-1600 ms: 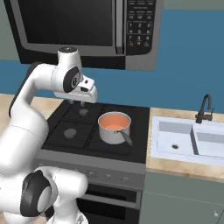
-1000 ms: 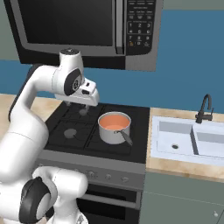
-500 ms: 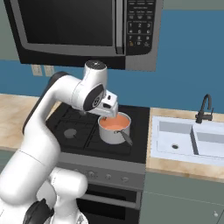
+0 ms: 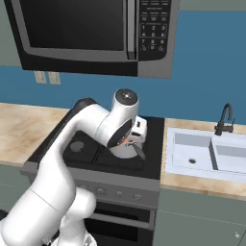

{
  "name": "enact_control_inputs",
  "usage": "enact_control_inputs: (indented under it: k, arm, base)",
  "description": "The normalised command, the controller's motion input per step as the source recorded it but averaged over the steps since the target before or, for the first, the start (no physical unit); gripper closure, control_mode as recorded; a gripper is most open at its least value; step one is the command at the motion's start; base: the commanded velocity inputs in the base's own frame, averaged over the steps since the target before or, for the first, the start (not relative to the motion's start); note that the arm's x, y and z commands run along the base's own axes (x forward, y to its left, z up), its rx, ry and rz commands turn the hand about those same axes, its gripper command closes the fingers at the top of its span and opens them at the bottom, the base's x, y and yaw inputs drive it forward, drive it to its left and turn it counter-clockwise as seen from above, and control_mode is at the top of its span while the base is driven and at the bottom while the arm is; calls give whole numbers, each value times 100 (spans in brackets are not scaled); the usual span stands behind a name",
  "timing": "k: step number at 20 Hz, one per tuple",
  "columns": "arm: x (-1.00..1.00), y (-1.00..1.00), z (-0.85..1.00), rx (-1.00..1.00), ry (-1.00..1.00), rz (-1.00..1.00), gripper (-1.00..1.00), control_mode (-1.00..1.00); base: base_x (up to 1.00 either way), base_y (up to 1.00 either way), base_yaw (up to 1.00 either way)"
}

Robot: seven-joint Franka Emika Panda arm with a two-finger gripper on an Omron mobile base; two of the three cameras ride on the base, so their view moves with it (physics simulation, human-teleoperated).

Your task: Wait until the marinara sauce is simmered to a deep red color and then turn off the stove.

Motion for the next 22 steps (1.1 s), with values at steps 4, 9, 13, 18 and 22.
enact_control_inputs:
  k: [4,9,13,18,22]
  arm:
    - [-17,-37,-31,0,-25,0,-100,-100]
    - [-13,-36,-37,0,-22,0,-100,-100]
    - [-10,-32,-42,0,-19,0,-100,-100]
    - [-8,-25,-45,0,-15,0,-100,-100]
    - [-1,-13,-51,0,-6,0,-100,-100]
  base:
    - [0,0,0]
    - [0,0,0]
    - [0,0,0]
    - [0,0,0]
    - [0,0,0]
